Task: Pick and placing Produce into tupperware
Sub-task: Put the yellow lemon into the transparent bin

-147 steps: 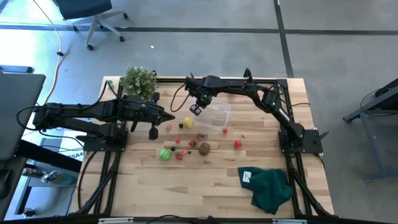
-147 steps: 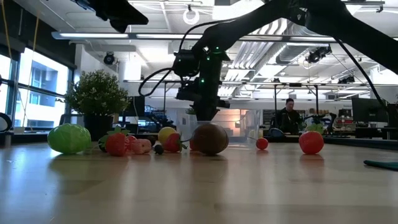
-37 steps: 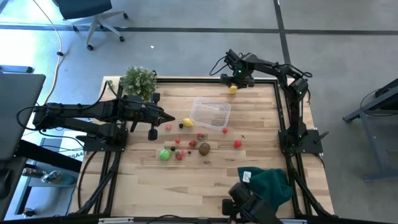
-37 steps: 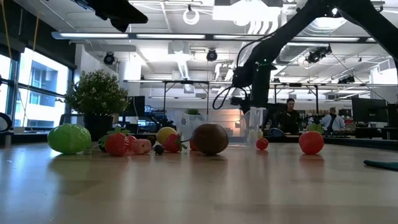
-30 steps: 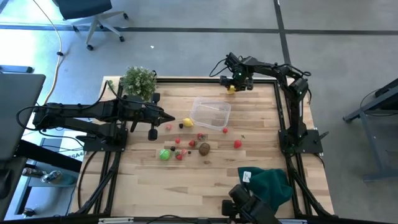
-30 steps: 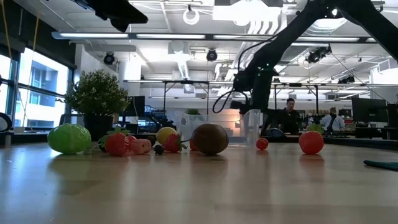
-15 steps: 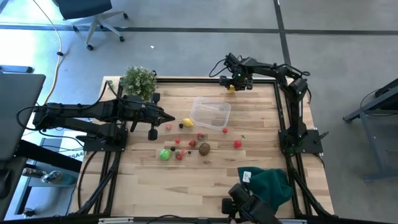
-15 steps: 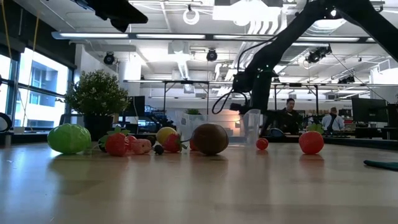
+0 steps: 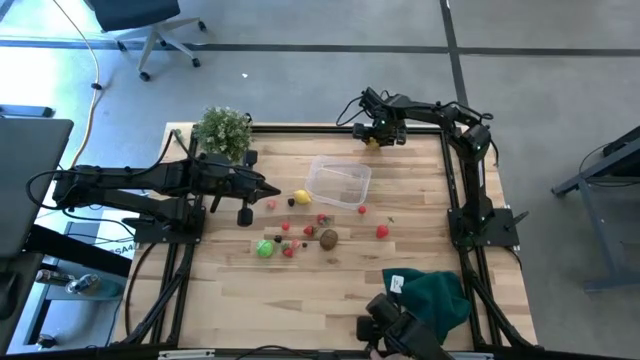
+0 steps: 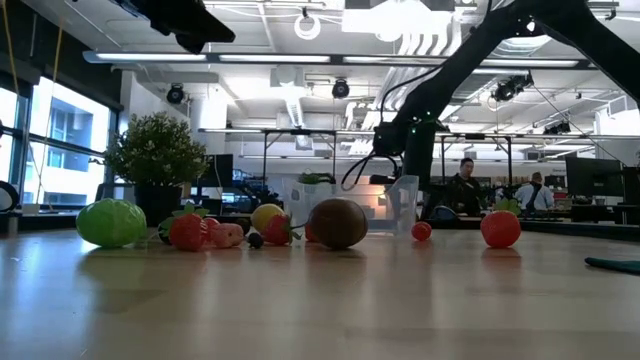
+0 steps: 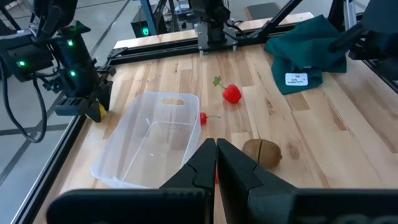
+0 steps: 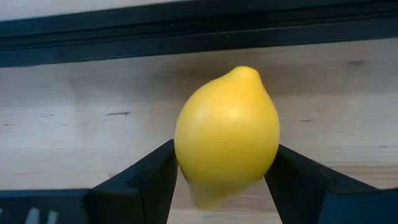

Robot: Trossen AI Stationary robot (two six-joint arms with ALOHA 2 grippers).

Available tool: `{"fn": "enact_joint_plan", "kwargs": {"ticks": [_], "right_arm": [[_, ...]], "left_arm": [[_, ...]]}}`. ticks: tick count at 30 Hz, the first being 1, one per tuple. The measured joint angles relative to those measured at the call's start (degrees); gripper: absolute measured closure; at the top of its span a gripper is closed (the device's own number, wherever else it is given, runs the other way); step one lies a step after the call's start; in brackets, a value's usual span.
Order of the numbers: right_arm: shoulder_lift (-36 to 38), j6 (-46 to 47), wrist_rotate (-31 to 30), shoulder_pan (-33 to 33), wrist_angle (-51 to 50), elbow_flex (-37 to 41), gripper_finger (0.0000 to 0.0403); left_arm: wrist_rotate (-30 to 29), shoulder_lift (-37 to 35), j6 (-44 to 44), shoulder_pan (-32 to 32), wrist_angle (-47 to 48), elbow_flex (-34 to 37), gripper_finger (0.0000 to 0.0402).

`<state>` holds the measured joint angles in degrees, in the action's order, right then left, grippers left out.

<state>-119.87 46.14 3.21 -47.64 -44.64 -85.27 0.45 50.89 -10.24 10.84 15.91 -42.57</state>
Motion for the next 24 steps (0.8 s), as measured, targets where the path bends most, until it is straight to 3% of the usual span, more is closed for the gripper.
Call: {"fn": "enact_joint_plan", "kwargs": {"ticks": [24], "right_arm": [[0.0,1.4,-4.7,-0.8,3.1,0.0,0.0187]], "left_arm": [[0.0,0.0,0.2,0.0,0.8,0.0,0.0396]]}}
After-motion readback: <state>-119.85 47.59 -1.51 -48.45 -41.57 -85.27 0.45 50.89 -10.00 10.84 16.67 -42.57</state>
